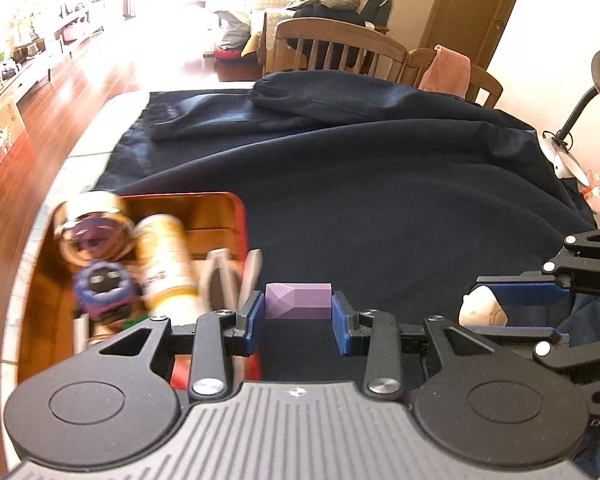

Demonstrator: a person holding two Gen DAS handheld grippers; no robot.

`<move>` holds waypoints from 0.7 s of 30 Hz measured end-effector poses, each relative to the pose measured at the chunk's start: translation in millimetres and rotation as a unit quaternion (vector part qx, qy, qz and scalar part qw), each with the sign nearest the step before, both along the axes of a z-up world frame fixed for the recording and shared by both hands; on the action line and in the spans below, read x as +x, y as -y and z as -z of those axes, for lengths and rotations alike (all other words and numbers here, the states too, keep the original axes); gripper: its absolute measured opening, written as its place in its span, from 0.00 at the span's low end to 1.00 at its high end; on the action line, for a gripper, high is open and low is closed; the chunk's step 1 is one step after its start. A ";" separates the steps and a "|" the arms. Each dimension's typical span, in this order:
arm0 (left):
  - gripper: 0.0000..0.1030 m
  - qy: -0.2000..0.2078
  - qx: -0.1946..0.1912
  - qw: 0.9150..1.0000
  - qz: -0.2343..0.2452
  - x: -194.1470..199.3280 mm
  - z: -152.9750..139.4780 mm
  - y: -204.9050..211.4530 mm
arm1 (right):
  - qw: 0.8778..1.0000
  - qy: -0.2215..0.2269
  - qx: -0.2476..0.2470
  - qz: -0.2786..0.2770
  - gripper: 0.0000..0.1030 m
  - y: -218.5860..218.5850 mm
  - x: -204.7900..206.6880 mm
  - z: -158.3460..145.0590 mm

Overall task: Organize rigid objects
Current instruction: 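Carry the purple block and beige stone into the red tin with both tools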

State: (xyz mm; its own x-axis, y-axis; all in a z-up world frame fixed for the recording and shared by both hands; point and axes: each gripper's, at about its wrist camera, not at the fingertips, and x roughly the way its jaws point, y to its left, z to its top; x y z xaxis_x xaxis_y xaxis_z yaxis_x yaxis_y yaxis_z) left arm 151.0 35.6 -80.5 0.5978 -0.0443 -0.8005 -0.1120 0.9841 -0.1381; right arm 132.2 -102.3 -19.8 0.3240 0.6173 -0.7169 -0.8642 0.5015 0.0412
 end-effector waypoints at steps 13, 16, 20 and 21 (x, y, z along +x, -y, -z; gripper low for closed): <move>0.34 -0.009 0.011 1.000 -0.003 -45.2 3.9 -80.3 | 1.000 -0.008 0.017 0.014 0.26 -67.2 -29.8 -2.8; 0.34 -0.011 0.016 1.000 -0.006 -50.2 6.8 -96.3 | 1.000 -0.012 0.019 0.018 0.25 -81.2 -33.1 -0.1; 0.34 -0.018 0.020 1.000 -0.009 -50.6 11.7 -114.3 | 0.999 -0.017 0.015 0.023 0.26 -102.0 -35.7 6.6; 0.34 -0.019 0.022 1.000 -0.008 -50.0 13.1 -118.2 | 0.999 -0.019 0.015 0.025 0.26 -106.0 -35.5 8.3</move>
